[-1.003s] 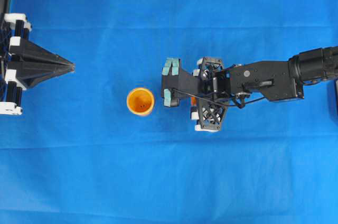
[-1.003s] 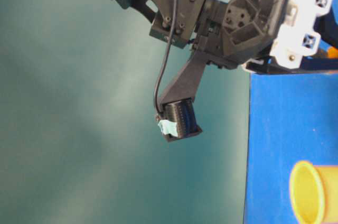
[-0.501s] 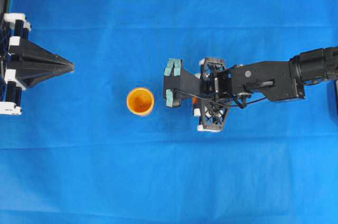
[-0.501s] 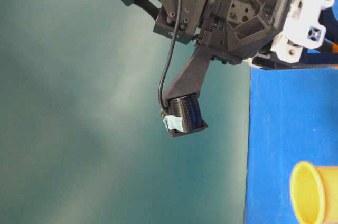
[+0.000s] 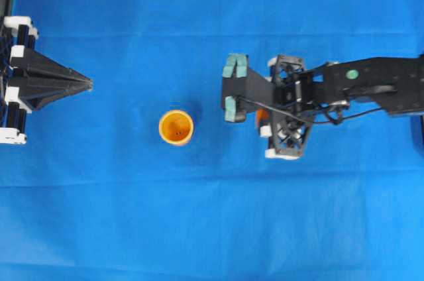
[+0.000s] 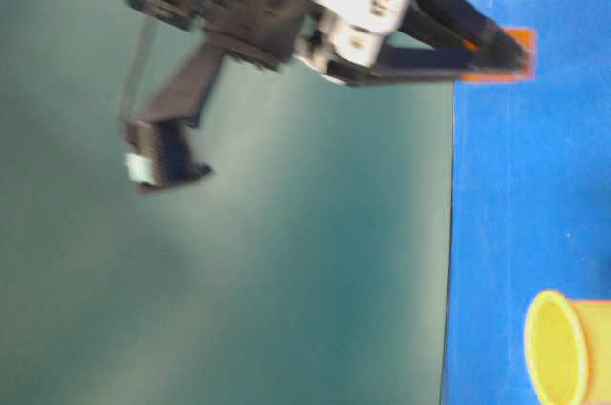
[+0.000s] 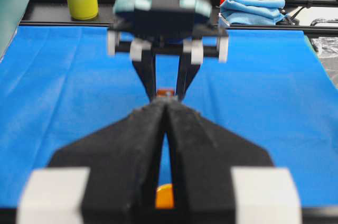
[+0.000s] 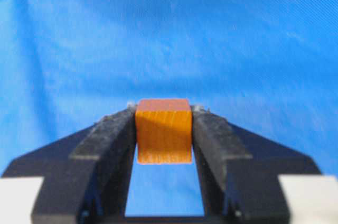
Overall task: Move the block forward with right arm.
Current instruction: 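Close the right gripper on the orange cube, then lift the cube and carry it forward with the right gripper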
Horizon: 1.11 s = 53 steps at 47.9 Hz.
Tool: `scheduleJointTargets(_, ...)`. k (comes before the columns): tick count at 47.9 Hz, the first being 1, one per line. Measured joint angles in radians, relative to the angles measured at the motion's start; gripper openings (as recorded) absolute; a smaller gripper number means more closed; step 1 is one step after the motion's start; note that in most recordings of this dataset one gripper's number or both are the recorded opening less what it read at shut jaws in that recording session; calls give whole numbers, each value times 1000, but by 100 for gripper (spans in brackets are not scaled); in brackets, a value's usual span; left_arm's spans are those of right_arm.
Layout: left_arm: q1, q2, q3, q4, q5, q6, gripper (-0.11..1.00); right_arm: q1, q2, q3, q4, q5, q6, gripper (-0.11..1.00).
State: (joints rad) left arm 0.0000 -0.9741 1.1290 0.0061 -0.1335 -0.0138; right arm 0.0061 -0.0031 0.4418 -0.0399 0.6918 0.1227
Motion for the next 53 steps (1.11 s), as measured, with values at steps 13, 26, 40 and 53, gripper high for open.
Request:
scheduleJointTargets(13, 0, 0, 0, 0, 2, 0, 1, 0, -98, -2, 2, 92, 12, 40)
scheduleJointTargets(26, 0, 0, 0, 0, 2, 0, 1, 21, -155, -43, 2, 156, 15, 40)
scheduleJointTargets(40, 0, 0, 0, -2, 2, 0, 1, 83, -160, -103, 2, 233, 18, 40)
scheduleJointTargets(53, 2, 0, 0, 0, 2, 2, 1, 149, -160, -132, 2, 250, 43, 40)
